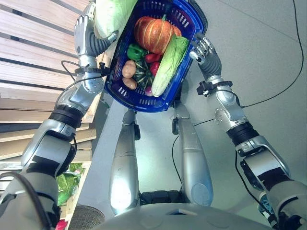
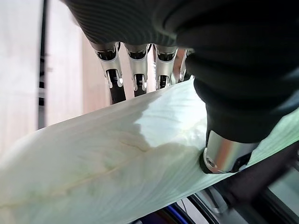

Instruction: Pick up fruits and vegetables into the basket

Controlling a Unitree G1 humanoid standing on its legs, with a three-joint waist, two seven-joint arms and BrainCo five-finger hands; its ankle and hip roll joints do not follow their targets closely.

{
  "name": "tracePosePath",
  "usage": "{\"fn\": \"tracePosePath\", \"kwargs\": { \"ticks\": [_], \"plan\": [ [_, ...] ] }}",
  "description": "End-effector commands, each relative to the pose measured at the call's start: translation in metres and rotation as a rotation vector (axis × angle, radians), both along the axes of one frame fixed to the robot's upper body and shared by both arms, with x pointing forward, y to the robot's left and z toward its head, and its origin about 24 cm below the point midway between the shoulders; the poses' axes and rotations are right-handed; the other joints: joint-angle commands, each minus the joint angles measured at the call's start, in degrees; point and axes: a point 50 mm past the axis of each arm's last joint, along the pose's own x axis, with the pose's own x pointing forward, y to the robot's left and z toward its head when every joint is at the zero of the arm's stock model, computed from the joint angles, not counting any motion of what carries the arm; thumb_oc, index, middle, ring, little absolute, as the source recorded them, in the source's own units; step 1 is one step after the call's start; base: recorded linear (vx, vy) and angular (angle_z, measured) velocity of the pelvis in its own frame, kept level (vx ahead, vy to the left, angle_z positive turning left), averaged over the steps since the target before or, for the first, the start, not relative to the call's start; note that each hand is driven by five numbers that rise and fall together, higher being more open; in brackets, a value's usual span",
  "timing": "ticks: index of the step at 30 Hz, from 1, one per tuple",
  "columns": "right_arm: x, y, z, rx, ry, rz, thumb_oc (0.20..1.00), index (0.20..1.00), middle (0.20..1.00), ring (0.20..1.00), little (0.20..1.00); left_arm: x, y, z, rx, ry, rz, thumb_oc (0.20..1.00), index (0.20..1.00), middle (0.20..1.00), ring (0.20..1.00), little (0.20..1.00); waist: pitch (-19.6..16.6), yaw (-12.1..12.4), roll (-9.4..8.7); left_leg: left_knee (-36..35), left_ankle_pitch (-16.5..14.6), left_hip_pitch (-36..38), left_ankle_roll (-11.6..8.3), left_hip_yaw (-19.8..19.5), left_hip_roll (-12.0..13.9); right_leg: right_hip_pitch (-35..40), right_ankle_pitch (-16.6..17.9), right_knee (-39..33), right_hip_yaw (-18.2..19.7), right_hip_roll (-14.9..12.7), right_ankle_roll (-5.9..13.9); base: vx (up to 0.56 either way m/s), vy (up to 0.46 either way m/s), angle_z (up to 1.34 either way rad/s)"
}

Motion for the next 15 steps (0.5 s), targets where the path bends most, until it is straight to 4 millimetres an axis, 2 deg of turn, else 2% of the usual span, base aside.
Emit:
{"fn": "tracePosePath", "kwargs": {
  "ticks": [1, 15],
  "plan": [
    [-0.011, 0.005, 0.009, 0.026, -0.054, 0.09, 1.0, 1.0, 1.0, 1.0, 1.0, -0.011, -0.029, 0.008, 0.085, -0.043, -0.151, 0.2, 0.2, 0.2, 0.2, 0.2, -2.1, 0.2, 0.7, -0.8, 0.1, -0.5, 0.13, 1.7, -2.6, 3.6, -5.5, 2.4, -3.4, 2.7, 2.75, 0.0, 0.0, 0.0],
    [-0.023, 0.032, 0.024, 0.042, -0.113, 0.275, 1.0, 1.0, 1.0, 1.0, 1.0, -0.013, -0.062, -0.007, 0.229, 0.176, -0.334, 0.2, 0.2, 0.2, 0.2, 0.2, -2.1, 0.2, 0.17, -1.1, 0.4, -0.6, 0.33, 2.1, -2.5, 3.5, -4.5, 2.0, -3.7, 2.3, 3.61, 0.0, 0.0, 0.0]
  ]
}}
